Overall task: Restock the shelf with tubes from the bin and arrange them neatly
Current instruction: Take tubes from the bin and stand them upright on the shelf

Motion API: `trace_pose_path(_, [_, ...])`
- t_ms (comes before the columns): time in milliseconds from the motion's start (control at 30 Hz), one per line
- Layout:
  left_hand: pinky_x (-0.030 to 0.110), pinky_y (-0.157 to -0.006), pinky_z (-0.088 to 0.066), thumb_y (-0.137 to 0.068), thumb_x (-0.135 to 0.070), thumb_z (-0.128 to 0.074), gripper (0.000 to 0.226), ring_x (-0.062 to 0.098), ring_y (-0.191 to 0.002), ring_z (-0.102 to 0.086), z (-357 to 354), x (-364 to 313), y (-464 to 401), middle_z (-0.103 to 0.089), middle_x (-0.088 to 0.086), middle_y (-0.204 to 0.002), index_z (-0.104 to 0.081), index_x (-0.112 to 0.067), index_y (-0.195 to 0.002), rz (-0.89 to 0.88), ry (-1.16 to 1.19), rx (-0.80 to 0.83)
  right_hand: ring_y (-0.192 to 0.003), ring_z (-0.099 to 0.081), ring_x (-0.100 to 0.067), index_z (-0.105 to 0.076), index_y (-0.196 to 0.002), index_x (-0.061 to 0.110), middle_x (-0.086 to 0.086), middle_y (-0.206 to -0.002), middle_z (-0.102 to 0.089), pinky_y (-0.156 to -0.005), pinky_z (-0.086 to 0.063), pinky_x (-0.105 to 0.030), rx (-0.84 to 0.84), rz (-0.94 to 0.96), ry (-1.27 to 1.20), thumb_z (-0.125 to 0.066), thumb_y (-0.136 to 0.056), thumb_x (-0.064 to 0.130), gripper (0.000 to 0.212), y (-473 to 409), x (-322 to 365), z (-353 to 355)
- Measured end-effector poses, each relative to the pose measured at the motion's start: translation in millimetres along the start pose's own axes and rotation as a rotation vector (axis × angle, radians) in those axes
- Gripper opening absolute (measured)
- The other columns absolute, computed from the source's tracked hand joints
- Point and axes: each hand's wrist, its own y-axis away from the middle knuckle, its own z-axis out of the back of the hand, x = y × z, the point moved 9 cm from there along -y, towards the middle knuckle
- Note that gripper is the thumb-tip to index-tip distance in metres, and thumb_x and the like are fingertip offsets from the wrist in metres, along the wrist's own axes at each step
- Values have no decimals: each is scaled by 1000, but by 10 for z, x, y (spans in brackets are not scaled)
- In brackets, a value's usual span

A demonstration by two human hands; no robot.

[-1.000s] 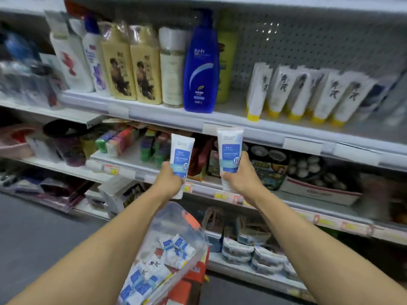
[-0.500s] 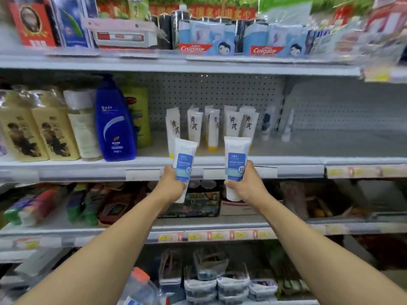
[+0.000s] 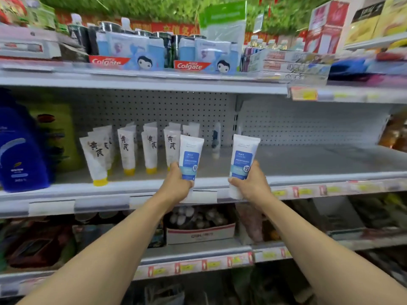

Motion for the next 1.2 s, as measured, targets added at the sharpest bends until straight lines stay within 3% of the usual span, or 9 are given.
trace_pose_path(467, [40, -80, -51, -86, -2, -56, 35, 26, -100, -55, -651, -232, -886, -52, 11, -110, -33, -13, -110, 8, 21, -73, -88, -55, -18, -36, -109, 11, -5, -105, -53, -69, -44, -27, -20, -31, -93, -65, -85, 10, 37, -865, -399, 340])
trace_pose_path(700, [25, -74, -35, -91, -12, -53, 44, 21, -86, -44, -862, -70, -1579, -53, 12, -107, -35, -12, -132, 73, -155, -93, -91, -56, -21, -37, -115, 6, -5, -106, -55, -75, -41, -29, -55, -56, -134, -63, -84, 1, 41, -1386, -484, 226])
trace_pose_path(900, [45, -91, -49, -87, -13, -58, 52, 34, -103, -58, -988, 43, -2066, -56, 17, -116, -29, -7, -129, 28, -225, -136, -88, -55, -26, -43, -108, 4, -16, -106, -49, -47, -44, -10, -74, -68, 7, -50, -91, -3, 20, -1759, -586, 134])
trace_pose_path(967, [47, -90, -49, -86, -10, -57, 54, 36, -104, -58, -1039, 125, -2195, -56, 17, -115, -26, -5, -129, 4, -225, -126, -83, -51, -20, -36, -100, 18, -7, -102, -47, -62, -44, -17, -73, -120, -35, -56, -91, 13, 22, -1830, -705, 103])
trace_pose_path(1033, [44, -86, -50, -85, -9, -55, 45, 33, -98, -59, -1060, 183, -2307, -56, 15, -112, -29, -9, -122, 2, -239, -148, -89, -49, -17, -26, -103, 22, 0, -100, -45, -74, -39, -22, -123, -135, -87, -63, -87, 21, 40, -1880, -762, 124])
trace_pose_path(1100, [31, -73, -47, -93, -11, -48, 24, 23, -81, -56, -1078, 216, -2381, -55, 8, -104, -30, -18, -106, 19, -216, -172, -90, -54, -25, -28, -101, 17, -2, -96, -45, -65, -43, -16, -103, -138, -142, -61, -87, 8, 37, -1966, -794, 87])
trace_pose_path(1133, [29, -67, -41, -96, -12, -42, 16, 19, -75, -51, -1086, 219, -2406, -53, 6, -101, -30, -20, -102, 22, -229, -187, -113, -47, -43, -30, -100, 12, -5, -95, -46, -55, -44, -10, -94, -135, -150, -58, -86, -2, 35, -2020, -796, 59])
trace_pose_path(1167, [28, -64, -36, -98, -12, -38, 11, 18, -72, -48, -1078, 216, -2433, -52, 5, -100, -31, -20, -99, 2, -266, -221, -90, -37, -8, -31, -99, 8, -6, -95, -47, -49, -43, -7, -88, -111, -138, -57, -83, -8, 34, -2063, -784, 45])
trace_pose_path(1200, [29, -65, -37, -98, -11, -37, 10, 19, -74, -49, -1081, 239, -2462, -52, 6, -102, -32, -20, -98, 4, -267, -236, -85, -53, -24, -33, -100, 5, -7, -97, -50, -50, -43, -8, -86, -89, -88, -59, -82, -8, 35, -2096, -771, 43])
